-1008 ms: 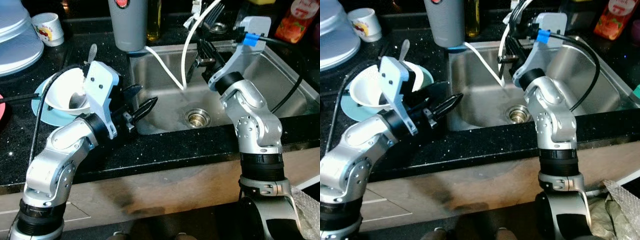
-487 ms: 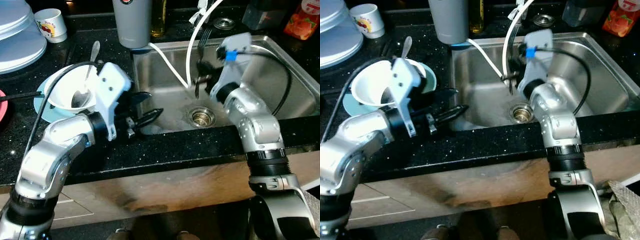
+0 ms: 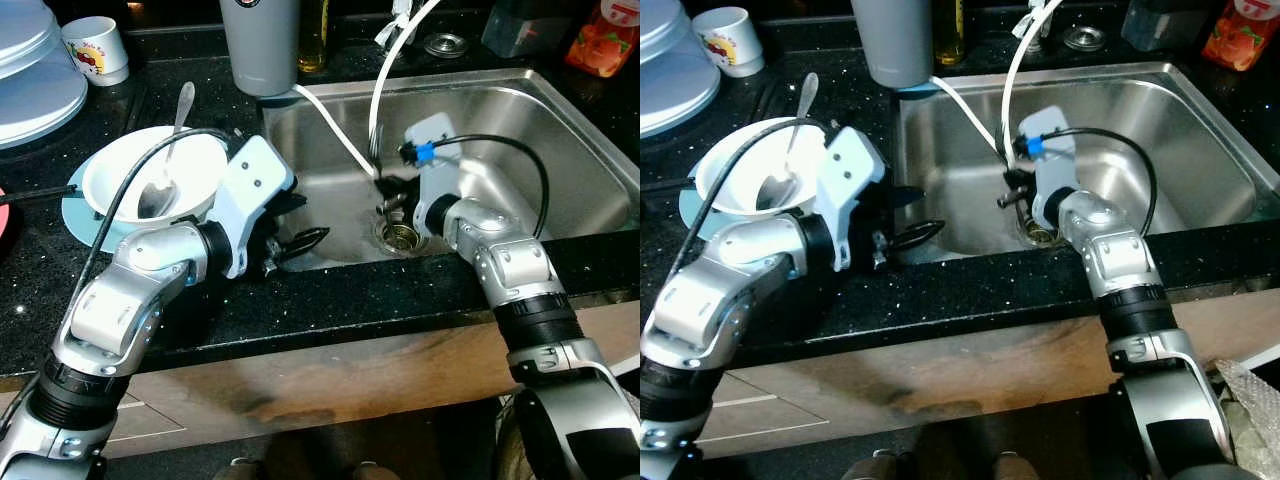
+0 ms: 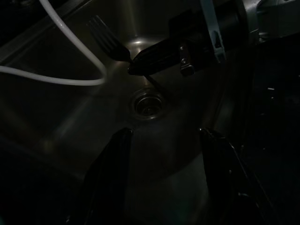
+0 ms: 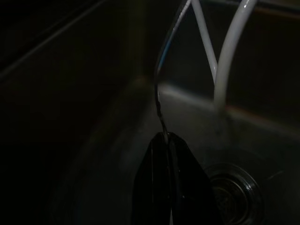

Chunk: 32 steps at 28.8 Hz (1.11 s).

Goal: Kitchen organization

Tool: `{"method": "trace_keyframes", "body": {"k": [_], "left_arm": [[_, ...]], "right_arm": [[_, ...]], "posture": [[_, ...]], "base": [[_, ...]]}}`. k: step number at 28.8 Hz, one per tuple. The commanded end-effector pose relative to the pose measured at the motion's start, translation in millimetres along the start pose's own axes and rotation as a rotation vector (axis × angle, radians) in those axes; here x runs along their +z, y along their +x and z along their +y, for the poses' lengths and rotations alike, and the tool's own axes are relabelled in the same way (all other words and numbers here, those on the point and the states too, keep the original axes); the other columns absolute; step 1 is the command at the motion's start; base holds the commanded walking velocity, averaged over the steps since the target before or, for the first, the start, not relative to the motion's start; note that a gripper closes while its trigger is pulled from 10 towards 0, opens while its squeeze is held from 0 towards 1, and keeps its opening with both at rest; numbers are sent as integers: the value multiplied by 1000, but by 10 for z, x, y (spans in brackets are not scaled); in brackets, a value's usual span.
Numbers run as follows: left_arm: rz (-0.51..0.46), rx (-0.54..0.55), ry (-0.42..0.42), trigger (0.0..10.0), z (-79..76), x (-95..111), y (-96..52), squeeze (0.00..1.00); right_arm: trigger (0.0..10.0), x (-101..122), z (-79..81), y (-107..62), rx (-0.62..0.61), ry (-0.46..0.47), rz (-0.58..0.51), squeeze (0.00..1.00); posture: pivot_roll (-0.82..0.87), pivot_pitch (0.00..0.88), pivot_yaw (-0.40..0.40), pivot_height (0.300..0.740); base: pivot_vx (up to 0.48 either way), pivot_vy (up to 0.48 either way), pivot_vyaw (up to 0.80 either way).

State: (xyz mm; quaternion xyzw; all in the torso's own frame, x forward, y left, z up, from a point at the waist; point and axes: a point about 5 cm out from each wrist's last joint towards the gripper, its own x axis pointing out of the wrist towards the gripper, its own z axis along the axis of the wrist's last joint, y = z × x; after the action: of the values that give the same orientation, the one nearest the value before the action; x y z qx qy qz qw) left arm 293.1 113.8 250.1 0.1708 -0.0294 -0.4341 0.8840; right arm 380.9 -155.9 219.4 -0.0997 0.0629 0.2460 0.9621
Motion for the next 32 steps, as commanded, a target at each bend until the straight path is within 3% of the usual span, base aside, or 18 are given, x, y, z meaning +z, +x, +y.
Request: {"method": "trace_keyframes", "body": {"k": [1, 18, 19, 20, 21, 22, 23, 24, 25, 26, 28, 32], "left_arm": [[16, -14, 11, 10000, -22, -31, -14, 0], [48, -45, 22, 10000, -102, -92, 24, 0], [49, -42, 23, 10000, -97, -94, 23, 0], [48, -34, 27, 10000, -83, -90, 21, 0], [48, -34, 27, 10000, -83, -90, 21, 0], [47, -27, 28, 10000, -70, -84, 18, 0], [46, -13, 29, 10000, -48, -76, 16, 0], [46, 16, 29, 10000, -8, -62, 14, 0], [46, 30, 29, 10000, 9, -57, 13, 0], [36, 80, 23, 10000, 67, -24, 18, 0], [27, 136, 14, 10000, 131, 12, 22, 0], [34, 419, -11, 10000, 521, 199, -30, 0]], "right_arm": [[10000, -33, -5, 13, 8, -12, 20, 0], [10000, -113, 52, 54, 76, 13, 65, 0], [10000, -112, 50, 54, 77, 10, 64, 259], [10000, -110, 47, 55, 78, 10, 63, 867], [10000, -110, 47, 55, 78, 10, 63, 867], [10000, -107, 46, 55, 79, 10, 61, 1000], [10000, -100, 37, 55, 69, 0, 57, 1000], [10000, -83, 26, 57, 54, -14, 49, 820], [10000, -75, 23, 57, 50, -17, 45, 820], [10000, -41, 13, 55, 41, -23, 28, 0], [10000, -8, 3, 52, 31, -24, 12, 0], [10000, 212, -28, 18, -27, 31, -102, 0]], "posture": [[43, 174, 11, 740], [41, 171, 6, 740], [41, 170, 5, 740], [42, 169, 4, 740], [42, 169, 4, 740], [42, 169, 4, 740], [43, 165, 4, 740], [42, 162, 4, 740], [42, 162, 4, 740], [42, 162, 4, 740], [42, 162, 4, 740], [41, 153, 3, 740]], "base": [[0, 0, 0], [0, 0, 0], [0, 0, 0], [0, 0, 0], [0, 0, 0], [0, 0, 0], [0, 0, 0], [0, 0, 0], [0, 0, 0], [0, 0, 0], [0, 0, 0], [0, 0, 0]]}}
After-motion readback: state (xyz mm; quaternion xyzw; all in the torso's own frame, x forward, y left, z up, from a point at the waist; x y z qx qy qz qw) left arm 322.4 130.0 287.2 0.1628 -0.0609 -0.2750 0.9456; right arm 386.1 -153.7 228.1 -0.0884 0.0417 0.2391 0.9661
